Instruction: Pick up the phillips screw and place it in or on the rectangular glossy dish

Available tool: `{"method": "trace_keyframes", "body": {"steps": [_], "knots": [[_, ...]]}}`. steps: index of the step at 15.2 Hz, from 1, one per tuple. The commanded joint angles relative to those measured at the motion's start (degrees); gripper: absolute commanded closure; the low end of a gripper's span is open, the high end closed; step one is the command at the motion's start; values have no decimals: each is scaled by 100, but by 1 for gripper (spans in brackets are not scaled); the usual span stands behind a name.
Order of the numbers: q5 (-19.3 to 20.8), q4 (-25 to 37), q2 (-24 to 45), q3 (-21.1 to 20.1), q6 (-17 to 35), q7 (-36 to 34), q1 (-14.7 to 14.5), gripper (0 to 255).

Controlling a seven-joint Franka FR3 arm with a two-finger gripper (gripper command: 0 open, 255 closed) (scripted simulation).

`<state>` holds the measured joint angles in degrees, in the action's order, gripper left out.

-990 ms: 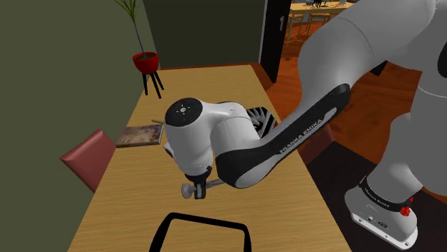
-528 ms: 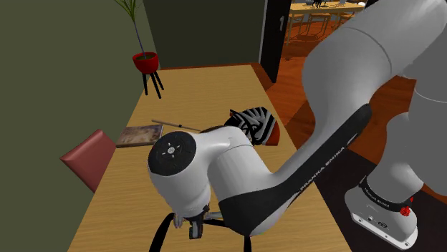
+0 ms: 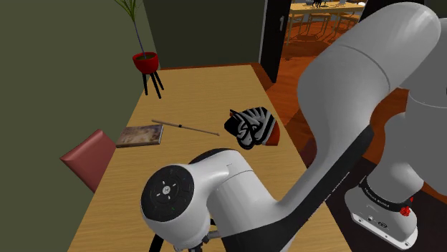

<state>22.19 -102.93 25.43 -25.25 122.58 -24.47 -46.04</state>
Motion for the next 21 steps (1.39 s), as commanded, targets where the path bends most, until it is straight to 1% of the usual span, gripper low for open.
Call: {"method": "trace_keyframes", "body": {"steps": [1,10,17,18,21], "knots": [[63,-33,96,30,118,-58,-25,255],[320,-138,493,176,573,-266,-118,255],[320,-138,493,176,573,-266,-118,255],[320,-138,493,176,574,-266,-118,0],[320,-138,493,176,574,-266,-118,0]]}}
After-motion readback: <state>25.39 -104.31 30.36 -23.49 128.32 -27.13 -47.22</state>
